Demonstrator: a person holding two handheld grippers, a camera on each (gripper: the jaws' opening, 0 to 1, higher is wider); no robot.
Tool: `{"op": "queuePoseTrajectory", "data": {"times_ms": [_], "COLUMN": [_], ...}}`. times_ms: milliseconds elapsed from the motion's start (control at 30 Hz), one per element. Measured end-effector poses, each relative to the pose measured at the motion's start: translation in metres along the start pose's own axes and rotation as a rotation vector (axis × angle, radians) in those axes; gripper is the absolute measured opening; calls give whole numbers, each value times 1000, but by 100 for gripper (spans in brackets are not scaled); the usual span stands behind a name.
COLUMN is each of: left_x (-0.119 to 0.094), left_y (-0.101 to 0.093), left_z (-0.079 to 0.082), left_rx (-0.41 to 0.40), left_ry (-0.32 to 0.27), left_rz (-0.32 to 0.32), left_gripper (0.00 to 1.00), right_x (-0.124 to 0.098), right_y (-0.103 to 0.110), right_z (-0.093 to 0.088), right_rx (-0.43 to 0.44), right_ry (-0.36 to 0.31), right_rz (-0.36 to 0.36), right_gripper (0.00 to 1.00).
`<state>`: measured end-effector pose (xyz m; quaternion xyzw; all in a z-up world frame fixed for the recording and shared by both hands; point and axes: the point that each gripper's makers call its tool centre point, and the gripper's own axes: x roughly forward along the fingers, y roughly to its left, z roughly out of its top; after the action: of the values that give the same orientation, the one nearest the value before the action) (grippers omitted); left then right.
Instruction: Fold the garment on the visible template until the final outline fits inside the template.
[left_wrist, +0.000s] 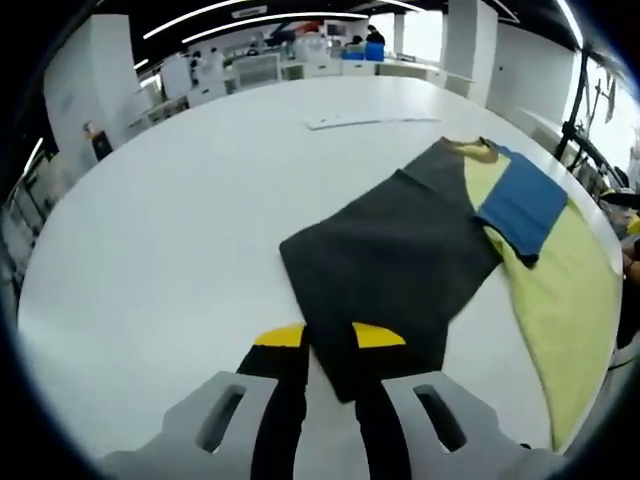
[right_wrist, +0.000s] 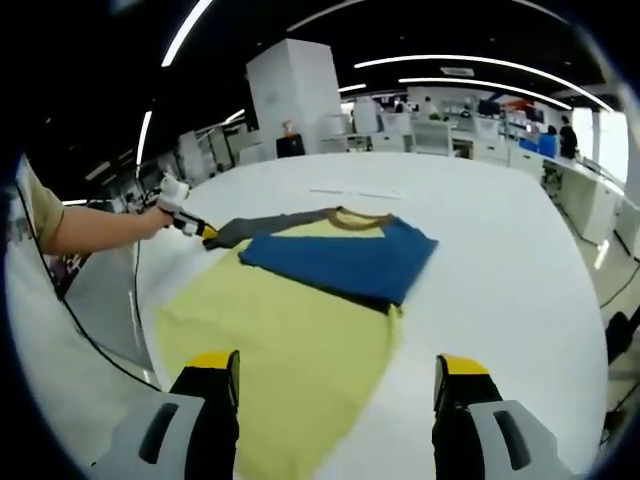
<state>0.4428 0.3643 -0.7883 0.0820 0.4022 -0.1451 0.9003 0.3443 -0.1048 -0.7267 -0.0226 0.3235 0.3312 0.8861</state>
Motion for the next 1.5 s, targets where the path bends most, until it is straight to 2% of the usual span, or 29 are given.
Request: {"op": "queuePoseTrajectory", "data": {"times_ms": [400, 800, 933, 1067, 1233, 1500], "left_x": [1, 1, 1, 0, -3, -11], "left_y": [5, -2, -4, -3, -2, 0], "left_z": [0, 0, 0, 0, 4, 18], "left_rx": [-47, -52, -18, 0, 78, 78], "left_ry": [-16, -25, -11, -5, 4, -24], "left_rz": [-3, -40, -39, -35, -5, 8], "left_gripper": [18, 8, 1, 1, 0, 0], "right_x": [0, 3, 2, 1, 0, -4], "right_y": [1, 4, 3, 3, 3, 4], "right_z": [1, -1, -2, -1, -1, 0], "right_rx": [1, 1, 5, 2, -3, -12], "right_ry": [-1, 3, 2, -1, -2, -7], "right_rz": [-5, -2, -5, -6, -11, -10], "right_gripper": [78, 78, 78, 78, 79, 79]}}
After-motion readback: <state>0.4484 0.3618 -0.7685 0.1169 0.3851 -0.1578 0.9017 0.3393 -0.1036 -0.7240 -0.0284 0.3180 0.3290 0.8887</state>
